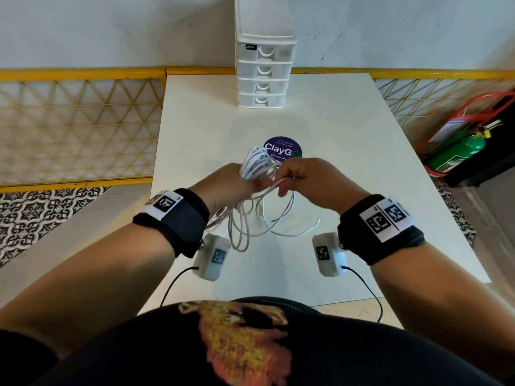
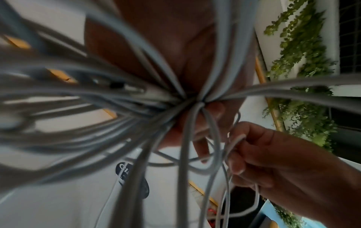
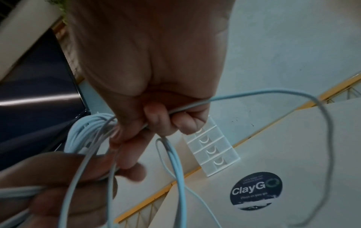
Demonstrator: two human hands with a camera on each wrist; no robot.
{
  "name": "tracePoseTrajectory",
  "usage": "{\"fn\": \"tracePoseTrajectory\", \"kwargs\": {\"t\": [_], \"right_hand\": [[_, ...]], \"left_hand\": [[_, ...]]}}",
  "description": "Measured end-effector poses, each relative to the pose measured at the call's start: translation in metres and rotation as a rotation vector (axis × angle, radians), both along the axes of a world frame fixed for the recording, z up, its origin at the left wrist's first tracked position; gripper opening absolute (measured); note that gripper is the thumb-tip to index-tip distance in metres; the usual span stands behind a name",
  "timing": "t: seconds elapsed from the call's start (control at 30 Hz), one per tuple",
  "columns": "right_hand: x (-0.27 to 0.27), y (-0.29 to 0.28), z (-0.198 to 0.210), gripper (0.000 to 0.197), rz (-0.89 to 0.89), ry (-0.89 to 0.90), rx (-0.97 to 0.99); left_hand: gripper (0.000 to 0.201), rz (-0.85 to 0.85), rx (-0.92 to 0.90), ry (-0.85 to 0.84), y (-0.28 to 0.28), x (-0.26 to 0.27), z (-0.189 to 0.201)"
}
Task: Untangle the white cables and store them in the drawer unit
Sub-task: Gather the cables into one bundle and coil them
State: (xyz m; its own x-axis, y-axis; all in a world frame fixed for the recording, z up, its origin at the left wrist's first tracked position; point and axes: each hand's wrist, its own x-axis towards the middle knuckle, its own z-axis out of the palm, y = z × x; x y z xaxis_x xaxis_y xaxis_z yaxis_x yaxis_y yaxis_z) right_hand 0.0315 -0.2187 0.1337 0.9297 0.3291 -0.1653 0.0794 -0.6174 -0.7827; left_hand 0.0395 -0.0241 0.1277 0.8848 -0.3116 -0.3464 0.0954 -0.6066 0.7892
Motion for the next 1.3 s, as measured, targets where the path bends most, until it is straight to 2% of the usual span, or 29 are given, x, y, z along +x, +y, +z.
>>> {"fn": "tracePoseTrajectory", "kwargs": {"t": [0.07,0.13,0.17,0.2,0.27,0.3,0.37,0.4,0.43,0.5,0.63,0.67,0.73,0.8,0.83,0.93,1.0,1.03,1.17,1.3], "right_hand": [[0.000,0.000,0.000,0.013,-0.015,-0.006,0.024],[0.000,-0.004,-0.001,0.011,-0.023,0.018,0.015],[0.000,-0.010,-0.003,0.011,-0.037,0.038,-0.006],[0.000,-0.019,-0.006,0.014,-0.062,0.061,-0.021],[-0.001,-0.039,-0.013,0.020,-0.152,0.108,-0.021],[-0.002,-0.048,-0.016,0.022,-0.200,0.125,-0.011],[-0.004,-0.055,-0.020,0.023,-0.237,0.144,0.003],[-0.004,-0.052,-0.020,0.023,-0.227,0.148,-0.007],[-0.004,-0.047,-0.020,0.022,-0.209,0.148,-0.021],[-0.002,-0.031,-0.020,0.019,-0.153,0.143,-0.037],[0.000,-0.007,-0.008,0.017,-0.016,0.109,-0.028],[0.001,-0.004,-0.004,0.017,-0.001,0.098,-0.004],[0.002,-0.004,0.002,0.017,0.009,0.088,0.033],[0.002,-0.011,0.001,0.016,-0.004,0.091,0.011],[0.002,-0.018,-0.003,0.015,-0.031,0.095,-0.012],[0.002,-0.048,-0.020,0.013,-0.188,0.109,-0.055],[0.002,-0.066,-0.029,0.012,-0.383,0.163,0.031],[0.001,-0.073,-0.031,0.011,-0.482,0.198,0.108],[0.003,-0.076,-0.038,0.011,-0.683,0.257,0.291],[0.008,-0.082,-0.041,0.011,-0.815,0.311,0.448]], "left_hand": [[0.025,-0.077,-0.006,0.074,0.003,0.004,-0.002],[0.022,-0.037,0.002,0.056,0.008,0.006,-0.005],[0.023,0.076,-0.028,0.042,0.015,0.010,-0.007],[0.024,0.258,-0.128,0.041,0.022,0.014,-0.009],[0.017,0.659,-0.401,0.040,0.047,0.027,-0.014],[0.015,0.781,-0.403,-0.008,0.061,0.034,-0.019],[0.018,0.859,-0.207,-0.120,0.077,0.040,-0.027],[0.028,0.914,-0.181,-0.164,0.079,0.039,-0.031],[0.032,0.942,-0.247,-0.180,0.072,0.034,-0.029],[0.027,0.795,-0.273,-0.229,0.052,0.022,-0.025],[0.006,0.102,0.021,-0.109,0.008,0.000,-0.008],[0.008,-0.001,0.078,-0.069,0.001,-0.002,-0.005],[0.015,-0.055,0.066,0.035,-0.004,-0.002,-0.005],[0.018,-0.019,0.029,0.043,-0.003,-0.004,-0.005],[0.019,0.056,0.004,0.034,-0.001,-0.003,-0.005],[0.022,0.527,-0.231,0.008,0.019,0.008,-0.012],[0.019,0.827,-0.369,0.000,0.039,0.021,-0.018],[0.019,0.901,-0.386,-0.008,0.046,0.025,-0.019],[0.027,0.845,-0.360,-0.094,0.045,0.026,-0.022],[0.020,0.852,-0.418,-0.173,0.040,0.027,-0.018]]}}
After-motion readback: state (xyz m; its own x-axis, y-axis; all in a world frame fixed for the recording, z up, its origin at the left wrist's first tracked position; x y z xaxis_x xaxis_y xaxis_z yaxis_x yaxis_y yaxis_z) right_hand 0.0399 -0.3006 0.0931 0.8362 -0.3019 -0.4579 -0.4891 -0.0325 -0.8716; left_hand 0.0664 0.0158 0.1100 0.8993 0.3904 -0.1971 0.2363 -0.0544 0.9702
